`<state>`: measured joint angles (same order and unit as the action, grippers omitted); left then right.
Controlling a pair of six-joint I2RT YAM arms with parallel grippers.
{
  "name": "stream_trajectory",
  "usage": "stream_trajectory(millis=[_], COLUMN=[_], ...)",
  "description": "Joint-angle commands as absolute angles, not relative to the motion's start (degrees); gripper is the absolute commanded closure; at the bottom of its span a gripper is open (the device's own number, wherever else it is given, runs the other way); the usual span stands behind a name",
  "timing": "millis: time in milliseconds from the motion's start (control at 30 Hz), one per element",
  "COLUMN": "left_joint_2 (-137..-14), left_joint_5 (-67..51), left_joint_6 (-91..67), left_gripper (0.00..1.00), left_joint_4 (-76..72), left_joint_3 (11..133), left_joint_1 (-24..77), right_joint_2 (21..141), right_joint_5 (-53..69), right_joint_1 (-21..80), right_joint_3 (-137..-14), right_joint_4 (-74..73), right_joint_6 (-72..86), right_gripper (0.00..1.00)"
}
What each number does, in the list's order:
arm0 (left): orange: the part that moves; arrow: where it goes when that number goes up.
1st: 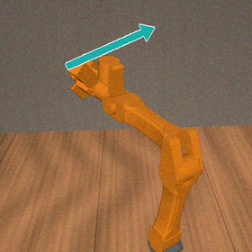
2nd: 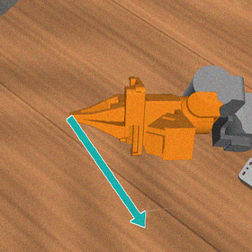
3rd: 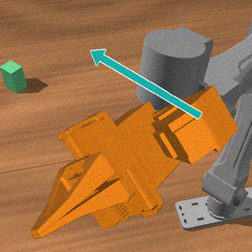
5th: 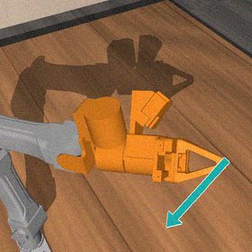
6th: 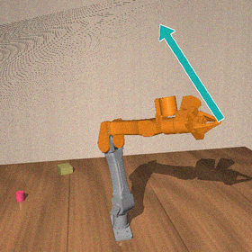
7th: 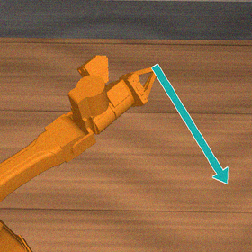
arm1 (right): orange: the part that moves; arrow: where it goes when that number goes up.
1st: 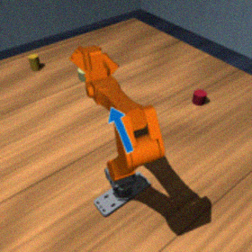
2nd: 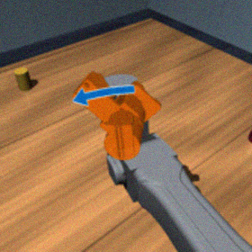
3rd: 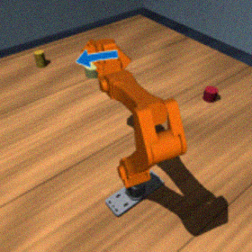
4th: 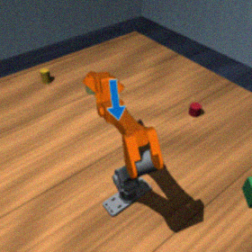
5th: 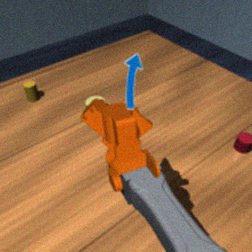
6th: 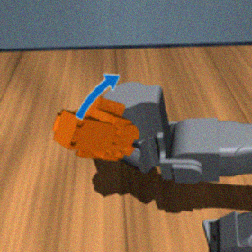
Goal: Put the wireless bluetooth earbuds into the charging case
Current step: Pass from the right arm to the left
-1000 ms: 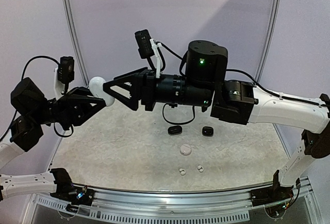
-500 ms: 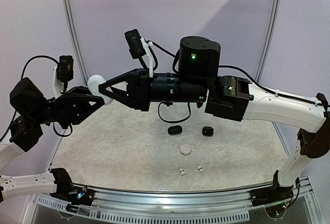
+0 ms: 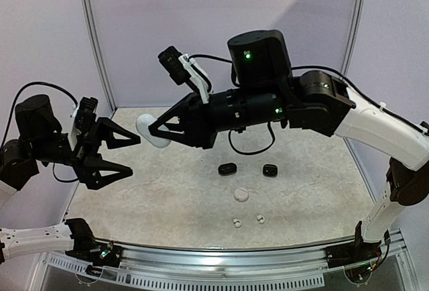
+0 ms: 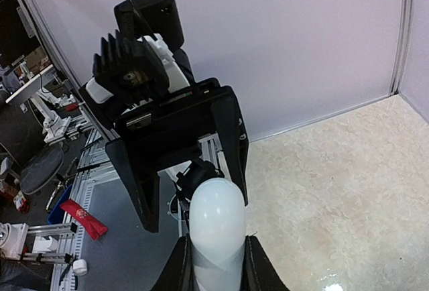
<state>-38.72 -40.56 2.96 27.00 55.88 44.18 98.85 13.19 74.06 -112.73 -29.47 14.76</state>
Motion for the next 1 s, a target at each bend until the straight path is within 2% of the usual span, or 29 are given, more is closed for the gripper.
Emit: stream_trajectory(millis=[0,100,367,567,767,833,933,967], left_joint_2=[-42.3,-43.0,-44.5,-45.2,-45.1,-45.1,-45.1,-44.9], left_joint_5=[-44.1,-44.3,-44.0,-46.5,-46.4,-46.9,-47.2,-47.3], left_joint_6=[14.1,11.6,3.9,3.7,4.0,3.7,3.5,3.5], left_gripper=[0.27,0.3,0.43,0.64,0.71,0.79,0.98,1.0], left_joint_4=[39.2,36.9,30.4,30.9,31.1,30.6,30.2,30.2], left_joint_3=[60.1,60.0,59.7,59.2,59.1,59.2,59.1,59.1], left_joint_1=[43.8,43.9,44.2,45.7,46.1,46.1,46.1,46.2], right_joint_2=[102.3,105.5,106.8,107.3,107.2,107.3,107.4,107.4], right_joint_5=[11.3,11.1,11.7,11.8,11.8,11.8,11.8,11.7], right_joint_1=[75.8,76.5,77.2,77.3,77.3,77.3,77.3,77.3], right_joint_3=[-122.4,-126.6,-127.1,-127.0,-127.0,-127.0,-127.0,-127.0], right_joint_4=[-46.5,-49.6,-47.8,-47.0,-46.6,-46.7,-46.6,-46.7], right_joint_6=[7.0,4.8,3.7,3.5,3.5,3.5,3.6,3.7], right_gripper=[1.0,1.0,1.0,1.0,1.0,1.0,1.0,1.0])
